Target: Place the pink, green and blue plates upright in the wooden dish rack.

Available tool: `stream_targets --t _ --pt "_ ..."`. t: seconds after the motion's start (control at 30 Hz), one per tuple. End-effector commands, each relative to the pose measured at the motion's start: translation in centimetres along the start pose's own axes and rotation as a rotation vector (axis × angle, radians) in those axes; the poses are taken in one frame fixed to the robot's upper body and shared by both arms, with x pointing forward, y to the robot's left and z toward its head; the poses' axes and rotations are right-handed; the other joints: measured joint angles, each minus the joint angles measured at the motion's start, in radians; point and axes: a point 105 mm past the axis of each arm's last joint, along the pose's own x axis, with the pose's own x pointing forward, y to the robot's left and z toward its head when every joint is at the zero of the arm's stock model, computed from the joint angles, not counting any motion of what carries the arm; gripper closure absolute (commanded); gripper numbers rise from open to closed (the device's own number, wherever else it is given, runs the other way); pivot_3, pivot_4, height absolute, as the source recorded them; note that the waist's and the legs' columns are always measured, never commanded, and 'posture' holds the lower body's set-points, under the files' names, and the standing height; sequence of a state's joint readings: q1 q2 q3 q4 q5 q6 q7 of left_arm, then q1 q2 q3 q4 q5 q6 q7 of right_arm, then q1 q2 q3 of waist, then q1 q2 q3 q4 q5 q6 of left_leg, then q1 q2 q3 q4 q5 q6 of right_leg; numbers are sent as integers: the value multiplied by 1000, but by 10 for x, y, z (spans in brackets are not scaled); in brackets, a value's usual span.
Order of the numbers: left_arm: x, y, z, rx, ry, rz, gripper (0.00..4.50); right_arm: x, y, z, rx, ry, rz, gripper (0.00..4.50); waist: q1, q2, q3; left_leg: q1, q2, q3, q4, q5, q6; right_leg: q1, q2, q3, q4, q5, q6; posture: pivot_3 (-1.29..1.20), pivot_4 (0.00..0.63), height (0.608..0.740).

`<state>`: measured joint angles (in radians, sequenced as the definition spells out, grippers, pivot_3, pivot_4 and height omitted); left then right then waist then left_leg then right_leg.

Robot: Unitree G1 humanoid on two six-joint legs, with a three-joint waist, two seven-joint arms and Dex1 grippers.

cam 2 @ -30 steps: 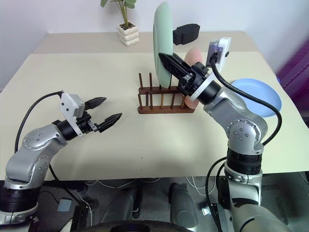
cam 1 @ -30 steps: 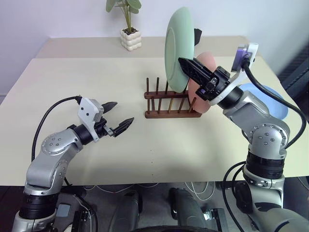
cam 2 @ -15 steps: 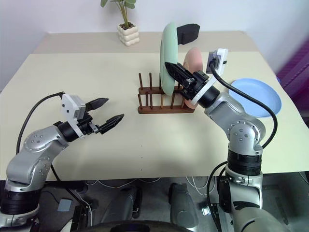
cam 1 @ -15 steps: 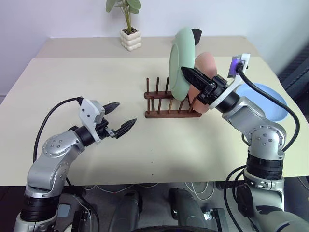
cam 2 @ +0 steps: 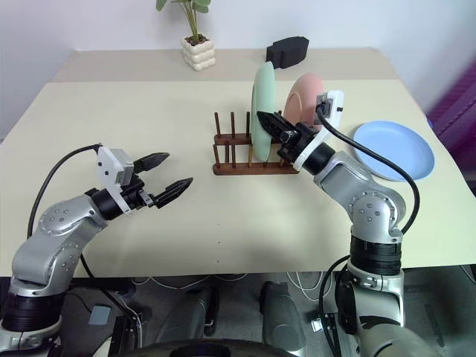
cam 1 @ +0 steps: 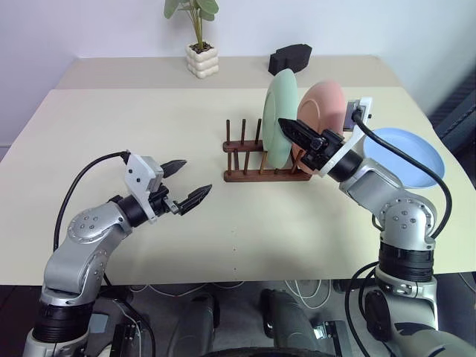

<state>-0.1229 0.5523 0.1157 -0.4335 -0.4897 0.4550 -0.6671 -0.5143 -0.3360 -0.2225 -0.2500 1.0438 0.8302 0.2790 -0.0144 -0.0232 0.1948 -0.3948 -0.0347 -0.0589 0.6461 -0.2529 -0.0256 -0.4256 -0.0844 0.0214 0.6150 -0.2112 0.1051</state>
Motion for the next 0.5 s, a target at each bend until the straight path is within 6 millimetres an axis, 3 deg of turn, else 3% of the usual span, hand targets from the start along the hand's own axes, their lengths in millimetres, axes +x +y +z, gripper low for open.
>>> stream_targets --t 0.03,0.1,0.17,0.23,0.4,0.43,0.5 --pt "-1 -3 7 26 -23 -3 16 -1 4 4 1 -16 18 4500 0 0 0 0 0 0 0 0 0 0 0 0 0 0 0 0 150 730" --pt "-1 -3 7 27 -21 -1 16 -2 3 3 5 -13 17 4500 0 0 0 0 0 0 0 0 0 0 0 0 0 0 0 0 150 730" --pt "-1 -3 6 28 -20 0 0 -2 3 3 8 -12 17 3796 0 0 0 0 0 0 0 0 0 0 0 0 0 0 0 0 150 730" --pt "-1 -3 6 29 -18 2 0 -2 4 3 9 -12 19 3048 0 0 0 0 0 0 0 0 0 0 0 0 0 0 0 0 150 730" --pt "-2 -2 5 29 -14 5 0 -3 4 4 -7 -17 23 413 0 0 0 0 0 0 0 0 0 0 0 0 0 0 0 0 150 730" --pt "-2 -2 5 29 -14 5 0 -3 4 4 -14 -20 25 61 0 0 0 0 0 0 0 0 0 0 0 0 0 0 0 0 150 730" --pt "-3 -3 5 27 -12 3 0 -3 5 6 -28 -28 31 61 0 0 0 0 0 0 0 0 0 0 0 0 0 0 0 0 150 730"
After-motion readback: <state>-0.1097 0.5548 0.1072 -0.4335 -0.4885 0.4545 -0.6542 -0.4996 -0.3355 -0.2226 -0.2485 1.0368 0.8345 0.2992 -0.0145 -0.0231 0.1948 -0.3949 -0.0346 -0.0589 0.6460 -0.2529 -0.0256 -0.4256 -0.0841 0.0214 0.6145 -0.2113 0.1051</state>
